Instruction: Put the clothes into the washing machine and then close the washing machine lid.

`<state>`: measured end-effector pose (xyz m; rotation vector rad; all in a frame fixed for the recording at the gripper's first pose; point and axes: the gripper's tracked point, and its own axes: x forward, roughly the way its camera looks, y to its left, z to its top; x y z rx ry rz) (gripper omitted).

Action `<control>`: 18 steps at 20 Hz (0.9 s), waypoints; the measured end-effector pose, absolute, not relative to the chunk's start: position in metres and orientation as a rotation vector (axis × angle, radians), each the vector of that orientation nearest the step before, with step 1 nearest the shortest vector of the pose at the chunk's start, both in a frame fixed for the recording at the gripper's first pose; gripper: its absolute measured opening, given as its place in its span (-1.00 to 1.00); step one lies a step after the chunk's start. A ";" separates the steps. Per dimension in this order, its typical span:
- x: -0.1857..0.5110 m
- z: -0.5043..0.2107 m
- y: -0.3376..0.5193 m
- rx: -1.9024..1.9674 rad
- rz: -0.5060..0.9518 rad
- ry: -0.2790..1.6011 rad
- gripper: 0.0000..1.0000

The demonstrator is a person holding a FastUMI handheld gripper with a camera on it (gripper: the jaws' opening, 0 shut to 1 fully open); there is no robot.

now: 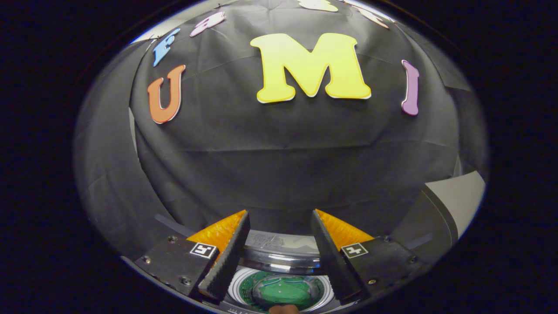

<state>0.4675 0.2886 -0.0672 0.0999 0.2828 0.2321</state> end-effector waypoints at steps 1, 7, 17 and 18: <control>0.460 -0.073 0.290 0.101 0.237 0.290 0.79; 0.410 -0.120 0.300 0.131 0.262 0.387 0.78; 0.353 -0.158 0.303 0.037 0.323 0.451 0.77; 0.343 -0.150 0.300 0.012 0.347 0.430 0.78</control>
